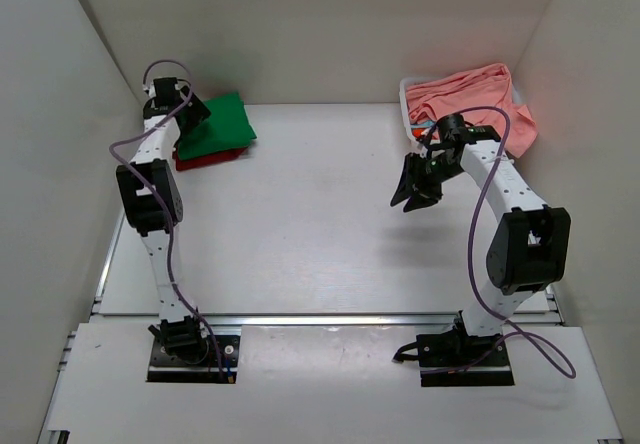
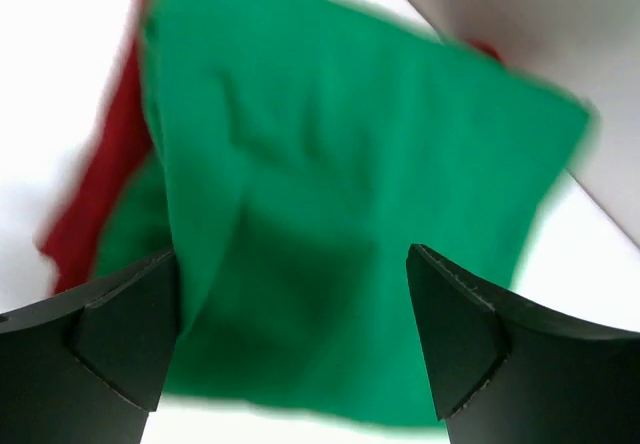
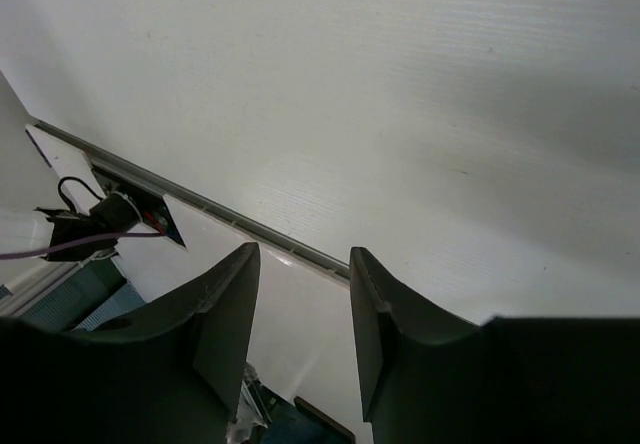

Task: Fold and stack the t-shirts
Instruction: Put the neatly folded tshirt into the corner of the board with the left arm

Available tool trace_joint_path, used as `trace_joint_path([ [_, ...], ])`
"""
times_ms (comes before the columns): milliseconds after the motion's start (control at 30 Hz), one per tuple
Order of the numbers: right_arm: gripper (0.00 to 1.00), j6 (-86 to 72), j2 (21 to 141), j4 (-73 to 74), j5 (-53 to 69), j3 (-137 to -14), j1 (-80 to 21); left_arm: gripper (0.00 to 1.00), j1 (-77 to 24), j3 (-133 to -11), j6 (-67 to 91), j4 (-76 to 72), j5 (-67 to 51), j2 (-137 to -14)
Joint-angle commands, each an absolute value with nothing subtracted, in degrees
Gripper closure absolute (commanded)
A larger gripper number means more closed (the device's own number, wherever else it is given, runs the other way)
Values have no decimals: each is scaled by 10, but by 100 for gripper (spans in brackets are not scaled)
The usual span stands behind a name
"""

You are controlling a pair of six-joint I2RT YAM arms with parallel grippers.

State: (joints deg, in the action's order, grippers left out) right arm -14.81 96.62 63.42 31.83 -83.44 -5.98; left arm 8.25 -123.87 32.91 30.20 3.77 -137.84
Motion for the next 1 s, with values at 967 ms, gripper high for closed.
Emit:
trace_joint_path([
  [967, 62, -139, 991, 572, 369, -863, -48, 2, 58, -923, 344, 192, 16, -1074],
])
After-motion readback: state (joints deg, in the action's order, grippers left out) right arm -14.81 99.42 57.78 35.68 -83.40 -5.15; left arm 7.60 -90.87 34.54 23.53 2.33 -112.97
